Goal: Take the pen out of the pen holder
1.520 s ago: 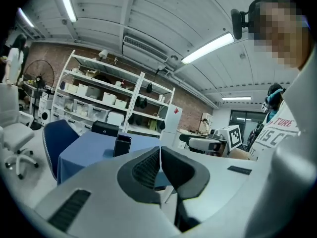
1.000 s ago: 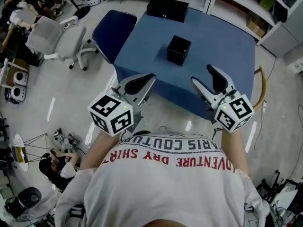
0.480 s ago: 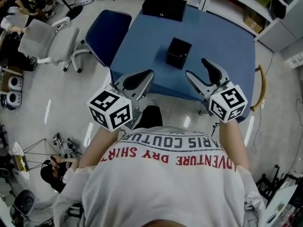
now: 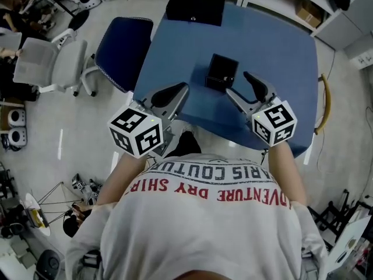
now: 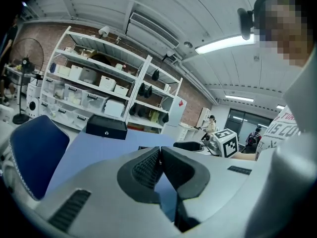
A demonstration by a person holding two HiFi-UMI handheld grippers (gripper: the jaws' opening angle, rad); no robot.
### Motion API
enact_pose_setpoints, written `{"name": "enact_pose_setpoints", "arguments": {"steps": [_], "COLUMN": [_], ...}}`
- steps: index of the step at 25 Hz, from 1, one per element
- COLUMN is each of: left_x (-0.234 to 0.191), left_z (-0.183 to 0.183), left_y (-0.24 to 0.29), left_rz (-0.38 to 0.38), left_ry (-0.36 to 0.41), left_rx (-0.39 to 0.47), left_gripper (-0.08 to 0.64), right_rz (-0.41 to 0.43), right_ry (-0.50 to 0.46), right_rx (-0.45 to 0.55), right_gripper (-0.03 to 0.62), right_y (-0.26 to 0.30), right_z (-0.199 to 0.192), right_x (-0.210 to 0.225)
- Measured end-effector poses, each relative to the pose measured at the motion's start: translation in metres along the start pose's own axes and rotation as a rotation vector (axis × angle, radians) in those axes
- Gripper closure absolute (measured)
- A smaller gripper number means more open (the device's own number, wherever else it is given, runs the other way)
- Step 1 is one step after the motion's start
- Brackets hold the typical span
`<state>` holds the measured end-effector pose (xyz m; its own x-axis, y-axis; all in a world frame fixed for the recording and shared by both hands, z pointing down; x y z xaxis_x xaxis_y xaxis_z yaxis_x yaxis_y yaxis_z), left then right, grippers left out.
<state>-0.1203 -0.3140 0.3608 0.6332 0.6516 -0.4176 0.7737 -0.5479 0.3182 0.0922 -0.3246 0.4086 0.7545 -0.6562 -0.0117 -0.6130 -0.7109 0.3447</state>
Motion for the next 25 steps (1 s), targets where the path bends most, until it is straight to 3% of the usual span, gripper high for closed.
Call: {"name": "enact_pose_setpoints", "arguments": {"steps": [4,12,19,25], "left_x": [-0.015,-0.029,-0.033,-0.033], "left_z": [0.006,0.008,0.009,0.006], "left_y": [0.012,0.033,0.043,0.046], "left_rz": [-0.016,-0.042,-0.053,-0.056], "left_ry": [-0.005,-0.009,-0.004,0.002], "left_rx": [-0.025,-0.084,-0.104,-0.113], "left_gripper": [0.528,0.528,0.528,0.528], "right_rz": [-0.015,-0.026,-0.013,-0.017], "right_ry": [-0.001,-0.011,-0.028,-0.045], "right_rx": [-0.037,-0.069,-0.075,-0.072], "right_gripper": [0.316,0.432,0.495,0.506], "right_y": [0.014,0.025,0.029,0.030], "right_z": [-0.008,-0.019,-0.025,-0.026], "right_x": [0.005,0.009,0.006,0.005]}}
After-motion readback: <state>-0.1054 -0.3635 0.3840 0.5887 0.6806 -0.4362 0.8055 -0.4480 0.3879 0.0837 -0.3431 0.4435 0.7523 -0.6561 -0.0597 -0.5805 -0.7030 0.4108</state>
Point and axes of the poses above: the fingertips, and each gripper's own axes: y forward along the fingers, x to its right, z out of its top, the point moved 6 cm from there along -y, backward along the fingers, and after that the axes turned 4 degrees about -y, right-handed, at the moved point
